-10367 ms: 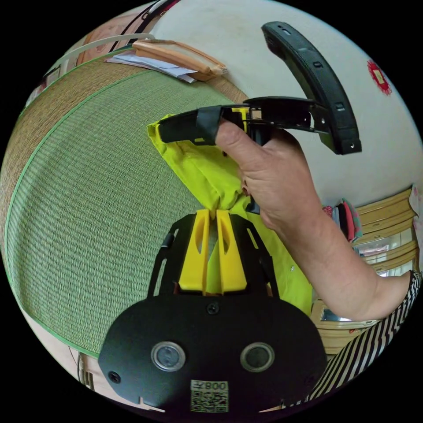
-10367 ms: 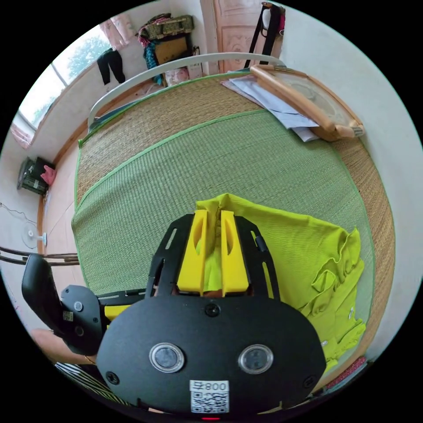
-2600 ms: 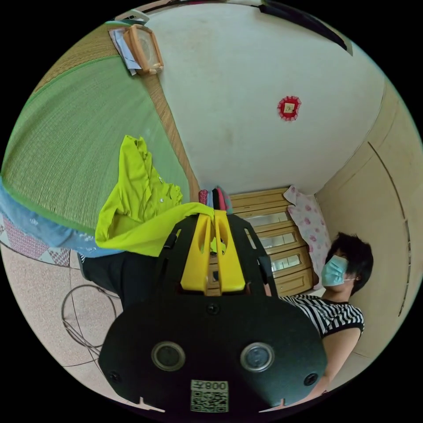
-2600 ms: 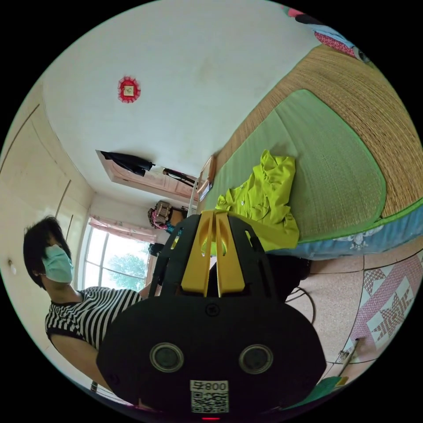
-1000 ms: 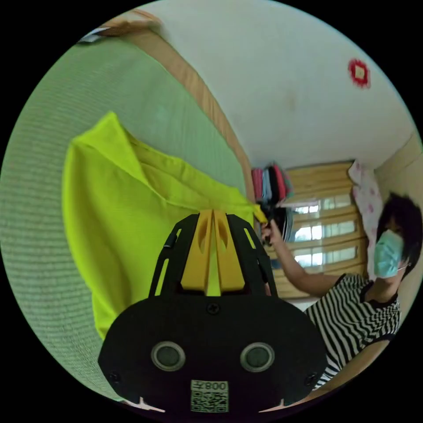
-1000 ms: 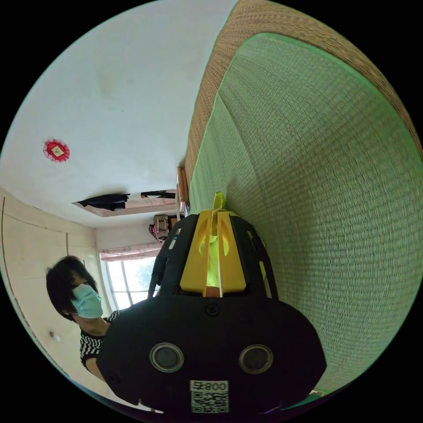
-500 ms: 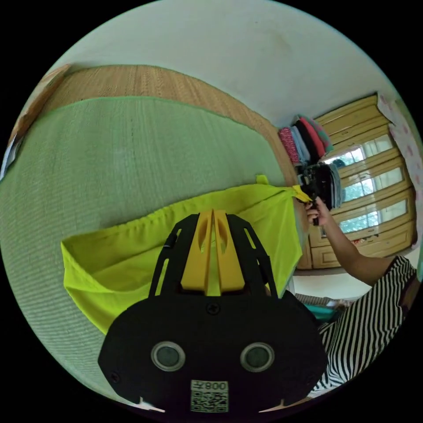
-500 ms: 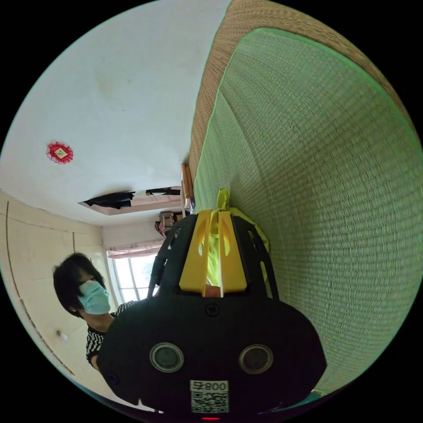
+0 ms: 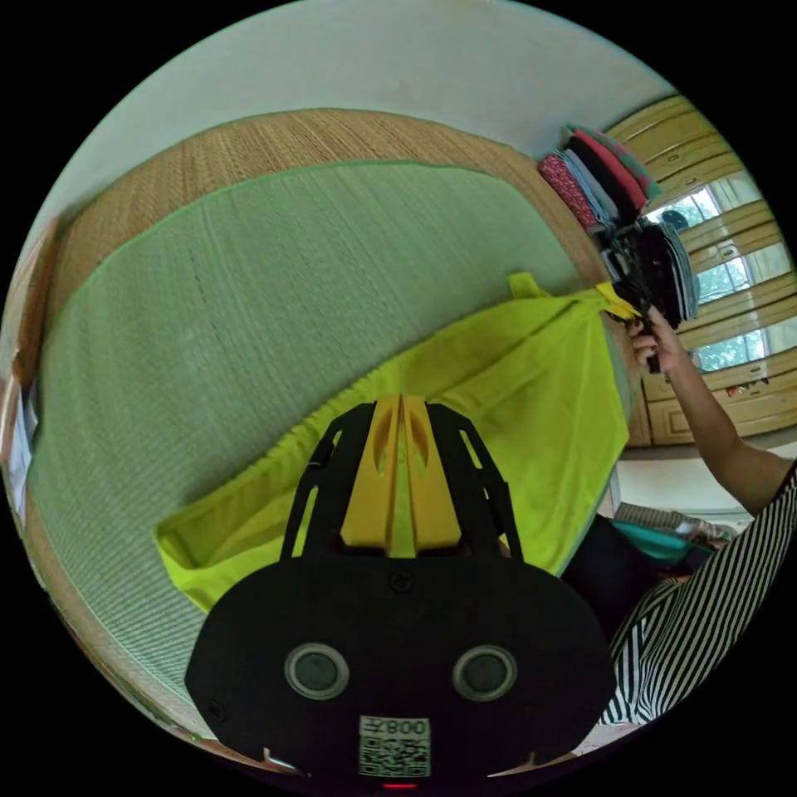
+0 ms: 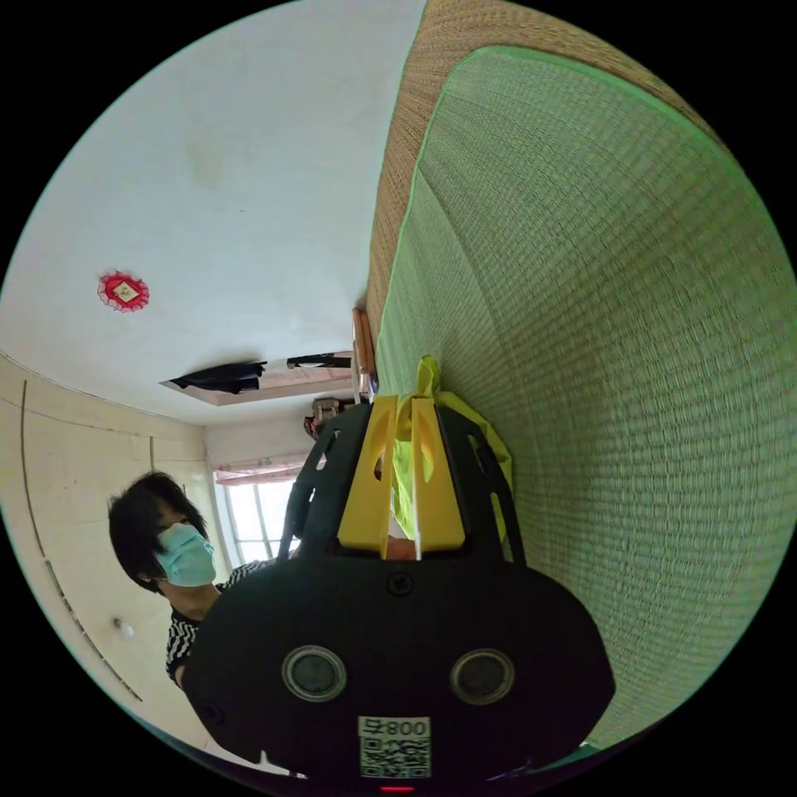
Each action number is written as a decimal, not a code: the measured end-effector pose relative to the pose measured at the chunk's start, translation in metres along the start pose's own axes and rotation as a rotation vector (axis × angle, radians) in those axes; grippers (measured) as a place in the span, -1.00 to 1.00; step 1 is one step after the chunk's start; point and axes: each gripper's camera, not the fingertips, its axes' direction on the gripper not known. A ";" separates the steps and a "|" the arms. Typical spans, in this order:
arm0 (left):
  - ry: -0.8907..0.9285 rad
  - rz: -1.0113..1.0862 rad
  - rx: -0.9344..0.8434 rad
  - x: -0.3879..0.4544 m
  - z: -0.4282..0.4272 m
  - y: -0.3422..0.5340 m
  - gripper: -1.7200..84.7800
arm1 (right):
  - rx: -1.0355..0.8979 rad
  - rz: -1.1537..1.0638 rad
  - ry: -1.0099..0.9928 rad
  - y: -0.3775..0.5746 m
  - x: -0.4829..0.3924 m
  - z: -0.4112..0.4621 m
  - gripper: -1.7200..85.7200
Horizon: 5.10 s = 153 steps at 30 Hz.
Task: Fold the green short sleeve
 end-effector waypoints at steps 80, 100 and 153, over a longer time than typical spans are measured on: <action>0.271 -0.584 0.215 -0.110 -0.132 0.443 -0.95 | -0.173 -0.083 0.674 0.254 -0.156 0.332 -0.84; 0.228 -0.630 0.181 -0.103 -0.127 0.408 -0.93 | -0.214 -0.089 0.640 0.257 -0.128 0.323 -0.95; -0.107 0.650 0.011 0.450 0.001 0.060 -0.93 | -0.069 -0.122 0.617 0.106 -0.114 0.290 -0.72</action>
